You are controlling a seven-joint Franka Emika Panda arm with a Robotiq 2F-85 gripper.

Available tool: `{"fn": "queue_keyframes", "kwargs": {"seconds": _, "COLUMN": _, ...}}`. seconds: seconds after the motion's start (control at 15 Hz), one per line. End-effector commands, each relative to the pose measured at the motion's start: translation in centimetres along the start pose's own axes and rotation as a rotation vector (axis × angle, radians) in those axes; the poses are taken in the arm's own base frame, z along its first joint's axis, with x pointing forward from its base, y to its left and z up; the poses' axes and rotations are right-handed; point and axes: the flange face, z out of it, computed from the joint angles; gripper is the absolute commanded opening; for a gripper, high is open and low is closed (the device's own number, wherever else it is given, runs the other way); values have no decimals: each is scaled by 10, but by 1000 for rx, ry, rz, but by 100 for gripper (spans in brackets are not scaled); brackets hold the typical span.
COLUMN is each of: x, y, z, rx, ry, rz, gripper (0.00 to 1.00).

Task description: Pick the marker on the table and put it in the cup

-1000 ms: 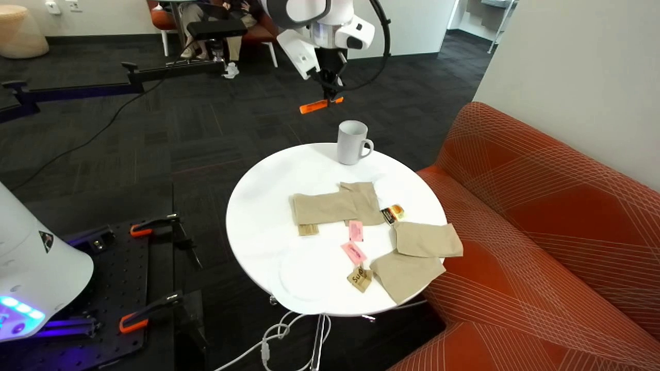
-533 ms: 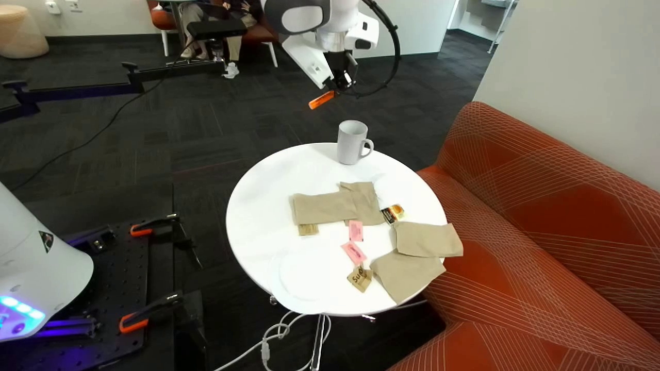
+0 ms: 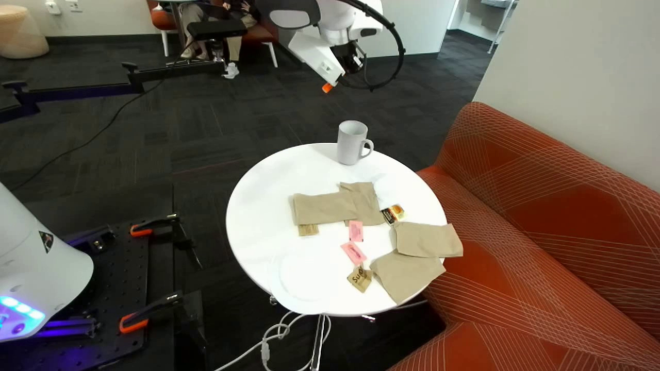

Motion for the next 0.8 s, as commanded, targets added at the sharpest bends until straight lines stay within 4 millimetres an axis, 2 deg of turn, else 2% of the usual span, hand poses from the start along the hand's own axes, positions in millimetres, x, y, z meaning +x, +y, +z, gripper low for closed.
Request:
{"fn": "queue_keyframes", "kwargs": {"seconds": 0.0, "x": 1, "y": 0, "z": -1, "rx": 9, "ry": 2, "rz": -9, "gripper": 19}}
{"fn": "queue_keyframes", "kwargs": {"seconds": 0.2, "x": 1, "y": 1, "z": -1, "rx": 15, "ry": 3, "rz": -15, "gripper": 19}}
{"fn": "queue_keyframes", "kwargs": {"seconds": 0.27, "x": 1, "y": 1, "z": -1, "rx": 16, "ry": 3, "rz": -15, "gripper": 5}}
{"fn": "queue_keyframes", "kwargs": {"seconds": 0.47, "x": 10, "y": 6, "z": 3, "rx": 74, "ry": 103, "rz": -21, "gripper": 5}}
{"fn": "queue_keyframes", "kwargs": {"seconds": 0.73, "x": 23, "y": 15, "z": -1, "rx": 123, "ry": 234, "rz": -140, "gripper": 5}}
